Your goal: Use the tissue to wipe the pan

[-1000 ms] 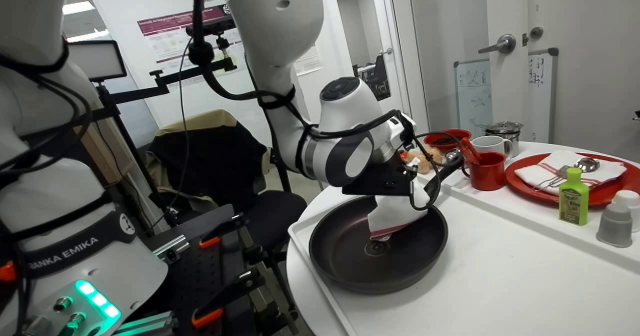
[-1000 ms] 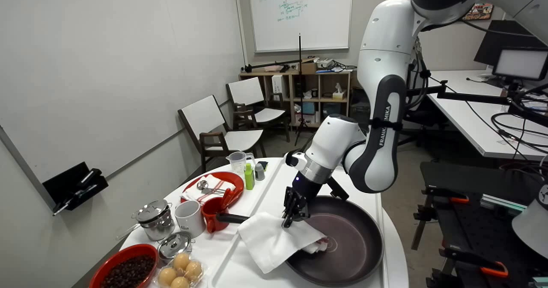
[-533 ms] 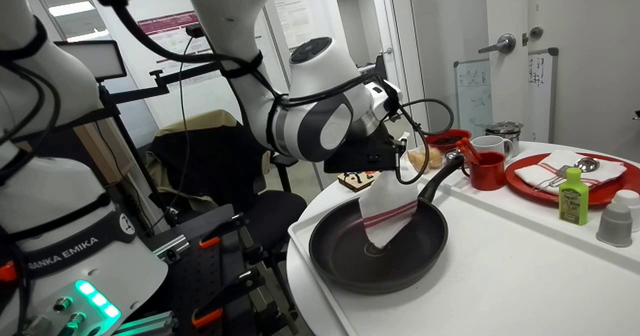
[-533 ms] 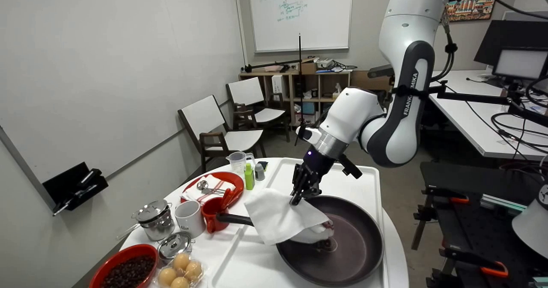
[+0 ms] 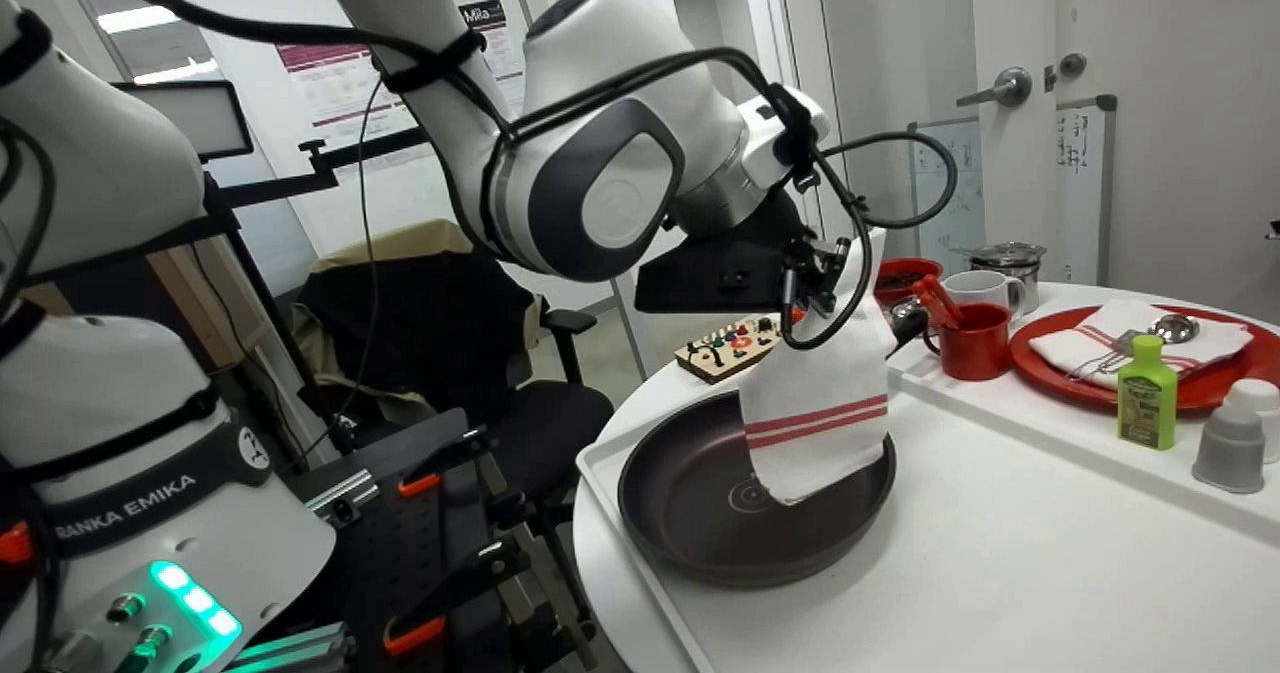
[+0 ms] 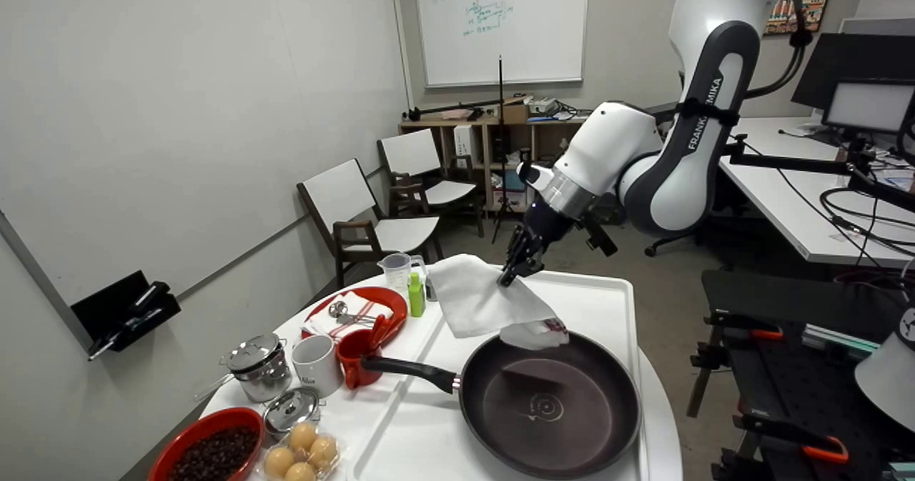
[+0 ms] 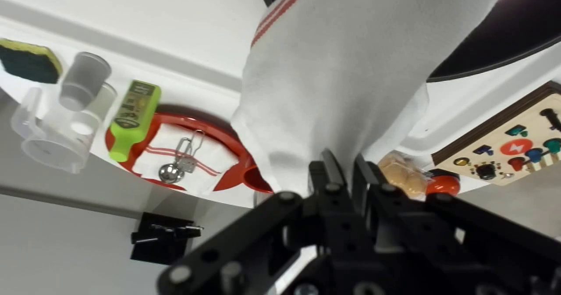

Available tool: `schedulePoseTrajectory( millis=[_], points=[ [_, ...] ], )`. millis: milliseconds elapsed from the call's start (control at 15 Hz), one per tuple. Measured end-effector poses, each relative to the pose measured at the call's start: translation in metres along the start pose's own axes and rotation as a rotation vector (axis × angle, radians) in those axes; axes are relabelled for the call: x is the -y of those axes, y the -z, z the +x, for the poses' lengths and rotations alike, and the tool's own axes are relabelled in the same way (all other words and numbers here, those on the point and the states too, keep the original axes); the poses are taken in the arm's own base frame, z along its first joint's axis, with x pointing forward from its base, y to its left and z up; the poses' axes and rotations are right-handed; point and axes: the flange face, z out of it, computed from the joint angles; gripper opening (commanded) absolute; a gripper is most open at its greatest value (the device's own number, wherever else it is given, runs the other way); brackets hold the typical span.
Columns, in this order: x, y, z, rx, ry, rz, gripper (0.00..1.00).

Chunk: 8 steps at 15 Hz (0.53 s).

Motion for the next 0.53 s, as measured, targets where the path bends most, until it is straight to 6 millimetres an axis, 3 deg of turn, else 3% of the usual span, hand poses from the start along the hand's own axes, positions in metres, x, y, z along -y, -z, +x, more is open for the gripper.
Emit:
schedulePoseTrajectory(
  millis=[267, 533],
  points=[
    [-0.032, 0.019, -0.011, 0.011, -0.118, -0.081, 0.06],
    [-0.064, 0.024, -0.031, 0.064, -0.266, -0.142, 0.06]
  ],
)
